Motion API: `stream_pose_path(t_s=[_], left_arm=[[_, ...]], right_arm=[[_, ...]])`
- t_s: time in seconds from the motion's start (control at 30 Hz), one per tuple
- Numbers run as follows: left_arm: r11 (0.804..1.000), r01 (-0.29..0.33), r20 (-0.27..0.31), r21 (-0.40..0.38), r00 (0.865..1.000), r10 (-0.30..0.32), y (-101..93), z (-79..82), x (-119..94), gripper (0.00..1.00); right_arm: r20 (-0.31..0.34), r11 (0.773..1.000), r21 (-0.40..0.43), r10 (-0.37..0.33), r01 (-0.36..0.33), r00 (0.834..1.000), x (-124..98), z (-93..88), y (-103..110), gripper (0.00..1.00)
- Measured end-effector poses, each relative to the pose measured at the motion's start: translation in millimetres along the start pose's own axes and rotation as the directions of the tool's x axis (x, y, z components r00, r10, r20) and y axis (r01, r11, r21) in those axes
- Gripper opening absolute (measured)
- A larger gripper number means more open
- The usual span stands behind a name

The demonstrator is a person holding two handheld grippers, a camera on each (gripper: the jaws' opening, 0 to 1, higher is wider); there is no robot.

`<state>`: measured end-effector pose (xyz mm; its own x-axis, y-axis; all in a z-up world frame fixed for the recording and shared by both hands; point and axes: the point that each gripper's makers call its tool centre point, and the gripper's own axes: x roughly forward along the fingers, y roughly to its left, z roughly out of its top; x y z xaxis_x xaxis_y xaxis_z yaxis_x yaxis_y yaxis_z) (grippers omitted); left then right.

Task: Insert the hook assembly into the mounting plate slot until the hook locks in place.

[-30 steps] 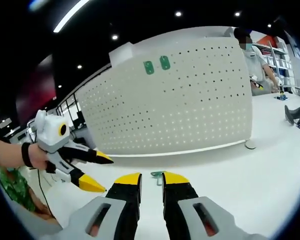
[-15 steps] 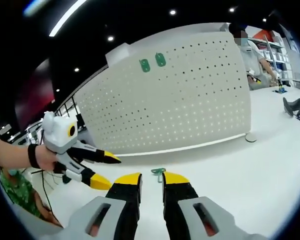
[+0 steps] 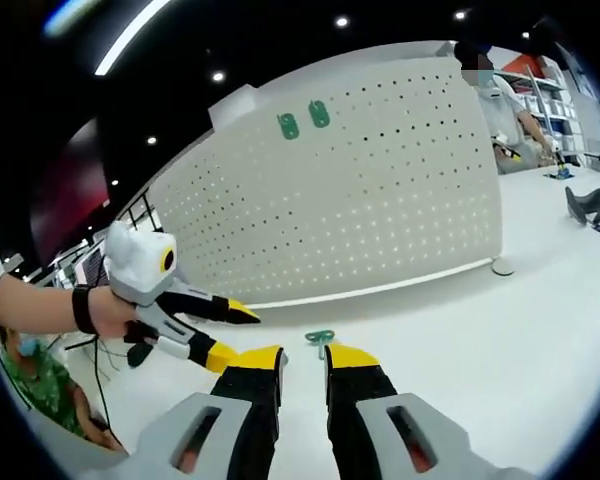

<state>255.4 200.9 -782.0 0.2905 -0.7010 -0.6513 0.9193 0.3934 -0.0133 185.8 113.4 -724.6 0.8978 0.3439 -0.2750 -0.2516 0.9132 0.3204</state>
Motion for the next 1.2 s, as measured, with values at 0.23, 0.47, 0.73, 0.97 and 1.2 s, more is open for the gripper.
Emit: stream_pose_path(t_s=[0.23, 0.47, 0.73, 0.97, 1.2], left_arm=[[1.0, 0.012, -0.014, 0.01, 1.0, -0.011, 3.9, -0.2, 10, 0.52], [0.999, 0.014, -0.041, 0.03, 0.999, -0.013, 9.2, -3.1, 19, 0.47], [0.998, 0.019, -0.055, 0.06, 0.998, -0.016, 11.9, -3.8, 27, 0.4], [0.998, -0.01, -0.065, 0.066, 0.998, 0.014, 22.1, -4.2, 35, 0.32], [0.998, 0.004, -0.084, 0.07, 0.996, 0.002, 24.7, -7.1, 43, 0.31]], right_arm=[[-0.001, 1.0, 0.011, 0.012, -0.012, 1.0, 2, -1.3, 5, 0.16], [-0.005, 0.999, 0.023, 0.029, -0.028, 1.0, 5, -5.5, 12, 0.16], [-0.015, 0.999, 0.032, 0.044, -0.044, 0.999, 7, -10.4, 19, 0.16], [-0.021, 0.999, 0.035, 0.036, -0.035, 0.999, 6, -12.7, 16, 0.16], [-0.024, 0.999, 0.048, 0.026, -0.025, 0.999, 4, -14.8, 11, 0.16]])
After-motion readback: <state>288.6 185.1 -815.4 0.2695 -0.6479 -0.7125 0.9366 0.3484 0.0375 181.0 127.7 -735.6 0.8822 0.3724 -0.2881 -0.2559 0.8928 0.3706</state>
